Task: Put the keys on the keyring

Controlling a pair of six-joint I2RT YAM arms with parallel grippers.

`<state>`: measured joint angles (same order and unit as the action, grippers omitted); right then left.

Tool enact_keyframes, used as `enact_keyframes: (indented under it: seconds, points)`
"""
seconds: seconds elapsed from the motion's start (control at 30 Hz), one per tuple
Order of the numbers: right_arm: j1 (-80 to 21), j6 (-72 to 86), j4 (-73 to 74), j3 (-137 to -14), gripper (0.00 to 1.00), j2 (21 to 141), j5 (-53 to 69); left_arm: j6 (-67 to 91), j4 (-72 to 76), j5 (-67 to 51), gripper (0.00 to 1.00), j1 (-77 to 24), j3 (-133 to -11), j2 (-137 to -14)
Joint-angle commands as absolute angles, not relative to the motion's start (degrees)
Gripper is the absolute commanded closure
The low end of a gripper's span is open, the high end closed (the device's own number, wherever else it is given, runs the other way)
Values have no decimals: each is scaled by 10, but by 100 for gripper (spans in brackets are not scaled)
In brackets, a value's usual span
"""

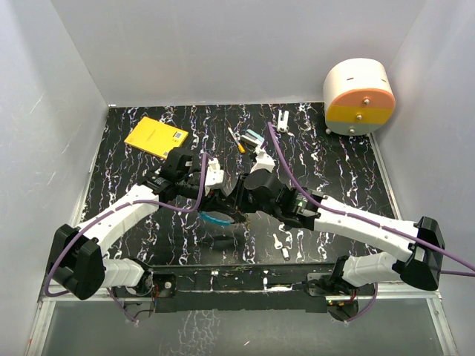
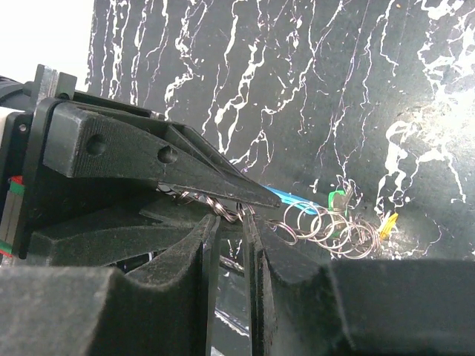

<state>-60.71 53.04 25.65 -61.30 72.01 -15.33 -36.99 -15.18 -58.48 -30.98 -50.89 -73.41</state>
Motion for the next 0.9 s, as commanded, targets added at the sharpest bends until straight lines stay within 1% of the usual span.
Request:
enact_keyframes:
  seconds: [0.0,0.87]
  points:
    - [-612,537,251,-619,76,698,-162,-380,-149,-609,100,-312,-525,-722]
    - [-622,551,254,-596,76,695,-180,-383,-181,-631,100,-312,-548,-726]
